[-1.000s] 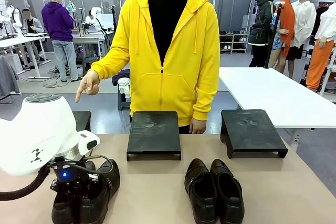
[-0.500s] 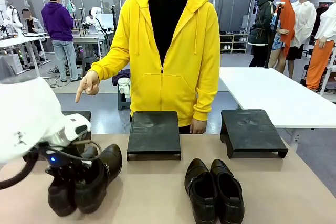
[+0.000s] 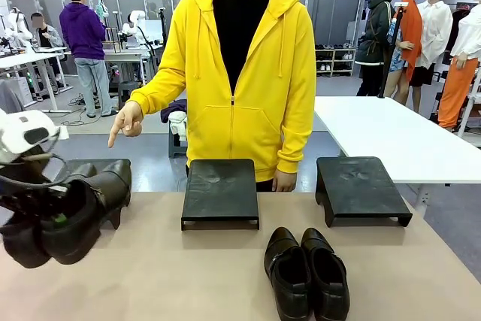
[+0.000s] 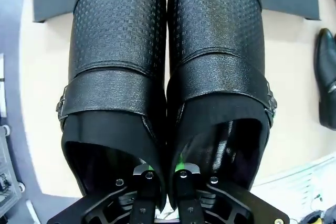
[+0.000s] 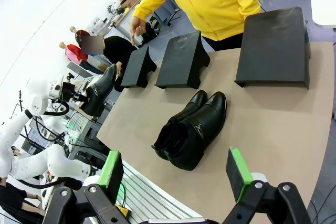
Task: Place the shoes on the stand as instructed by the person.
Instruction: Pick up one pair of Shoes and place it on the Shoes Stand indicated by the person.
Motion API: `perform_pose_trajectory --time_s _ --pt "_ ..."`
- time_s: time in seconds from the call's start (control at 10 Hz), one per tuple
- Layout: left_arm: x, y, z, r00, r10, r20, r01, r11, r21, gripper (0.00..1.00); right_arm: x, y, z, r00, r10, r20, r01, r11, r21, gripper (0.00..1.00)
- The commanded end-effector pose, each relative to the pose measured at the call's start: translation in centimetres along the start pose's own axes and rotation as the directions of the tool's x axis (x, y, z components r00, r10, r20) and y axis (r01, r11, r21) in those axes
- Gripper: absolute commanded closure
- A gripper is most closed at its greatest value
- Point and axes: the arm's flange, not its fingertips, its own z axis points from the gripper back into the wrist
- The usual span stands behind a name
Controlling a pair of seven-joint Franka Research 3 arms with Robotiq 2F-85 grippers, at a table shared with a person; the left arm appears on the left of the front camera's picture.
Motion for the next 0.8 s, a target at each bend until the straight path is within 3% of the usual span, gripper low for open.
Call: perform_pose_trajectory --time_s 0.0,0.1,0.6,0.7 --pt "-1.6 1.6 -0.8 0.999 -0.028 0.036 0.027 0.999 0.027 1.00 0.1 0.0 0.1 1.000 0.020 0.010 -0.020 1.000 0.008 0.00" --pt "0.0 0.0 0.0 1.000 0.000 0.000 0.000 1.000 0.000 1.00 0.1 0.0 0.1 1.000 0.020 0.010 -0.020 1.000 0.008 0.00" --pt "0.0 0.0 0.0 1.000 0.000 0.000 0.000 1.000 0.000 1.00 0.1 0.0 0.1 1.000 0.020 0.010 -0.020 1.000 0.008 0.00" --pt "-0.2 0.4 -0.7 1.000 -0.015 -0.015 0.015 1.000 0.013 0.92 0.1 0.0 0.1 1.000 0.020 0.010 -0.020 1.000 0.008 0.00"
